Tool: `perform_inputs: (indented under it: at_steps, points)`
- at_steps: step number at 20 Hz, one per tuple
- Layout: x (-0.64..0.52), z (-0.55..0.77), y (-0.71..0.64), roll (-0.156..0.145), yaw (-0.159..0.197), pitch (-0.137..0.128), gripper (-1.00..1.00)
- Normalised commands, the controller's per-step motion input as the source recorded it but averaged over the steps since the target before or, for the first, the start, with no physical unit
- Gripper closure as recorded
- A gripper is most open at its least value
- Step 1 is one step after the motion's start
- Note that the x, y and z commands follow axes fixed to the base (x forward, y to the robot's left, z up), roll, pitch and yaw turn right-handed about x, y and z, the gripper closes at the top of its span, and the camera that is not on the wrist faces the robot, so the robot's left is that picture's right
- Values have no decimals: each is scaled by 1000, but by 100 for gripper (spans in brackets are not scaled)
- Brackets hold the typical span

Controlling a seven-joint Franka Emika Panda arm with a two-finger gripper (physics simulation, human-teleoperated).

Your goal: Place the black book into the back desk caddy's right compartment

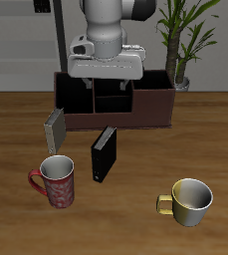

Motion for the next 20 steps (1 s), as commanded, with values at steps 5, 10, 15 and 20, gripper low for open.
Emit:
perform_inputs:
  at_steps: [5, 10, 15, 20]
  points:
    - [26, -226, -9, -8, -5, -18, -100]
    - [25, -217, -58, 1, -26, -11, -100]
    - [30, -129, -86, -3, -20, -32, -100]
    - [42, -130, -31, 2, -2, -18, -100]
